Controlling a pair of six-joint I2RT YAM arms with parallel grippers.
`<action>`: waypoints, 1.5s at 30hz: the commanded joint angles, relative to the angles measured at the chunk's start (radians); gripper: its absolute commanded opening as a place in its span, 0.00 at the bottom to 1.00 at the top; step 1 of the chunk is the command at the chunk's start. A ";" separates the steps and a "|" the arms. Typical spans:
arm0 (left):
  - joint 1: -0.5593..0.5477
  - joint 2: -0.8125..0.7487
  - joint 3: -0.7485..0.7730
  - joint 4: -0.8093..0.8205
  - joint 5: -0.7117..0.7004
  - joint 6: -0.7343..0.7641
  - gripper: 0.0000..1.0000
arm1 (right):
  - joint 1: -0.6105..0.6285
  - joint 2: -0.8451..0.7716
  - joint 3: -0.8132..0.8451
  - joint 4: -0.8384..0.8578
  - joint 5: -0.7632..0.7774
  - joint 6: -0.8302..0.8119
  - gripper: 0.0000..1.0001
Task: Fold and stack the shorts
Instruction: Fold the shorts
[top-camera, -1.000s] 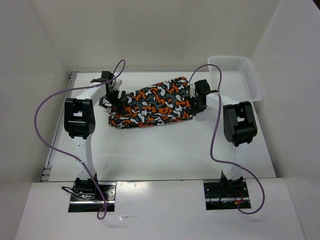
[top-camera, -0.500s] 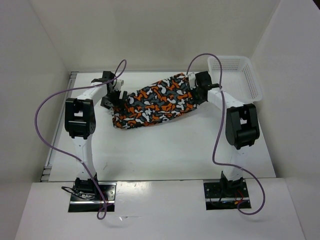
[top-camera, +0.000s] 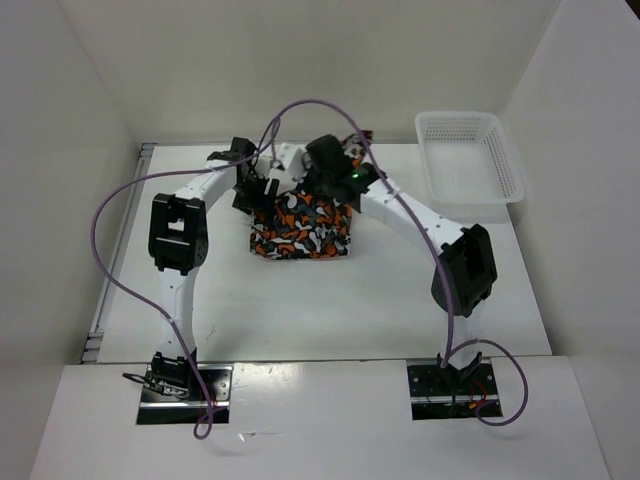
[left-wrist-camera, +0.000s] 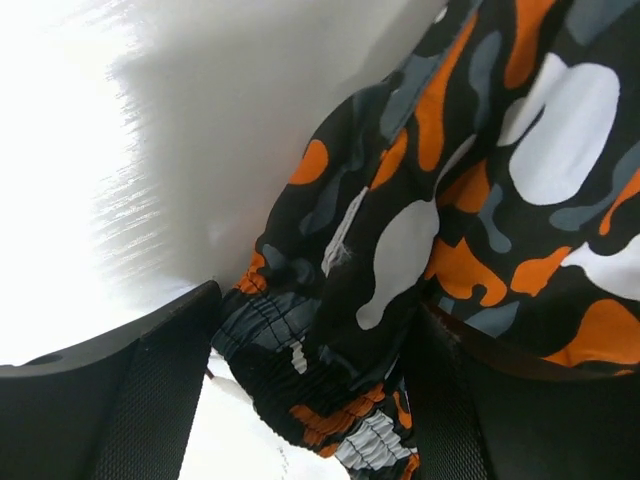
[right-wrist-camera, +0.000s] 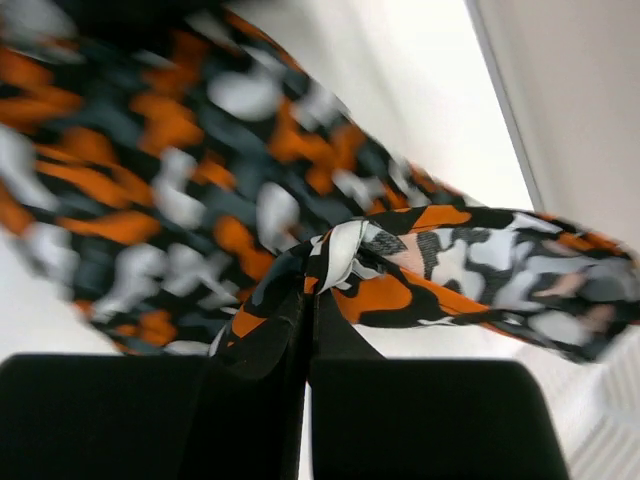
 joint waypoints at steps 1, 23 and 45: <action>0.011 0.031 0.045 -0.035 0.084 0.003 0.77 | 0.129 0.046 0.085 -0.056 -0.060 -0.056 0.00; 0.129 -0.099 0.023 -0.014 0.098 0.003 0.90 | 0.258 0.234 0.235 -0.133 -0.230 -0.041 0.00; 0.269 -0.095 0.279 -0.077 -0.131 0.003 0.99 | 0.385 0.323 0.515 -0.053 -0.219 0.180 0.54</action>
